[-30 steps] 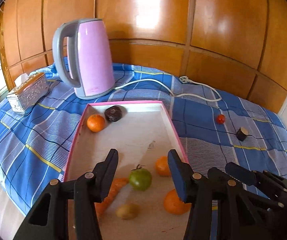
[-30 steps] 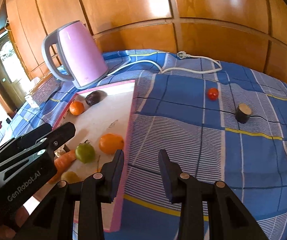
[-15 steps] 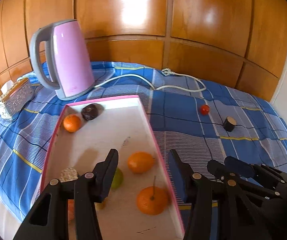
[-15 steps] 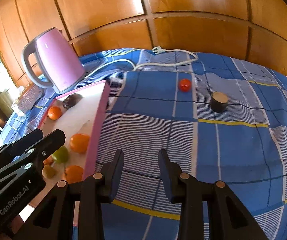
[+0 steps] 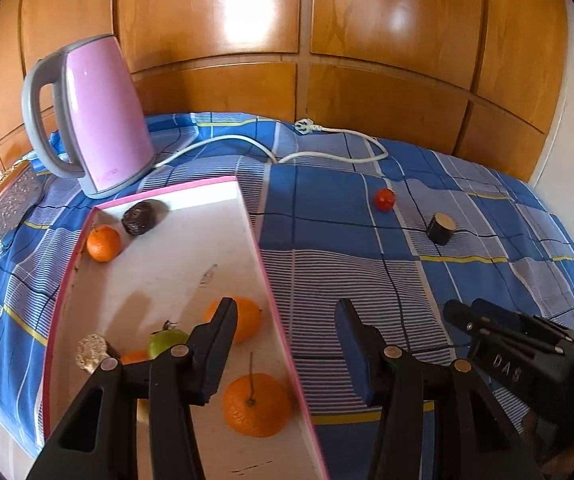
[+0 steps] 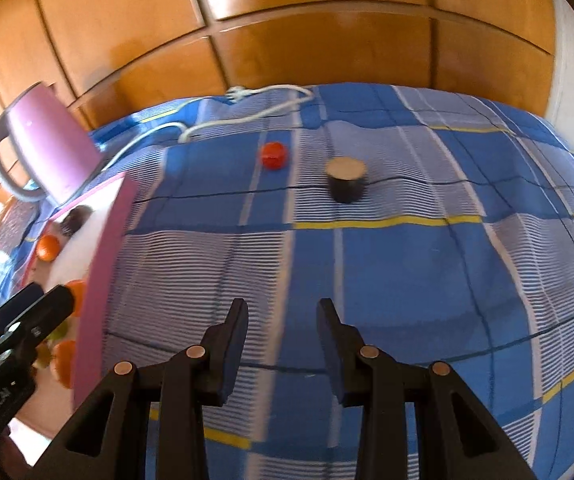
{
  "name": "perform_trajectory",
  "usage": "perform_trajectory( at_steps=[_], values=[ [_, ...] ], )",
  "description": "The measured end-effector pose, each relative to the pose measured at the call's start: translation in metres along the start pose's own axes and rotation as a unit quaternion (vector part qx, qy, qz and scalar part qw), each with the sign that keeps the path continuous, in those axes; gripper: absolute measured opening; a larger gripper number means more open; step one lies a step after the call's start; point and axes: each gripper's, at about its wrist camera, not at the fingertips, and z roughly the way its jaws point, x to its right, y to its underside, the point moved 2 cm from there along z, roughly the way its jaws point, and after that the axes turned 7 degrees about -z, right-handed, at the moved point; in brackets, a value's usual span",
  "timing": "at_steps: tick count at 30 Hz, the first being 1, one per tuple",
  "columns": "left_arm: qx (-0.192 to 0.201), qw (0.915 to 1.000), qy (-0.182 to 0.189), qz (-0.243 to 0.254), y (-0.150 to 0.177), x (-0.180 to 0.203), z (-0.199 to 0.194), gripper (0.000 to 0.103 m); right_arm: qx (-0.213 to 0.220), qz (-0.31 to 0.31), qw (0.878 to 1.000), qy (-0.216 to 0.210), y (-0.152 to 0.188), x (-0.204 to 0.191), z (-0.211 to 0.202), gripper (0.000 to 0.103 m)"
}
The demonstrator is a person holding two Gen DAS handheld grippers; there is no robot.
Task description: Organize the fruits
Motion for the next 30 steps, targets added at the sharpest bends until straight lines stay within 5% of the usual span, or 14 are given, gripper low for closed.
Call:
perform_trajectory(
  at_steps=[30],
  values=[
    [-0.048,0.9985,0.023,0.012,-0.017,0.050,0.062,0.051,-0.002,0.000,0.999,0.051,-0.064,0.046,0.062,0.036]
  ],
)
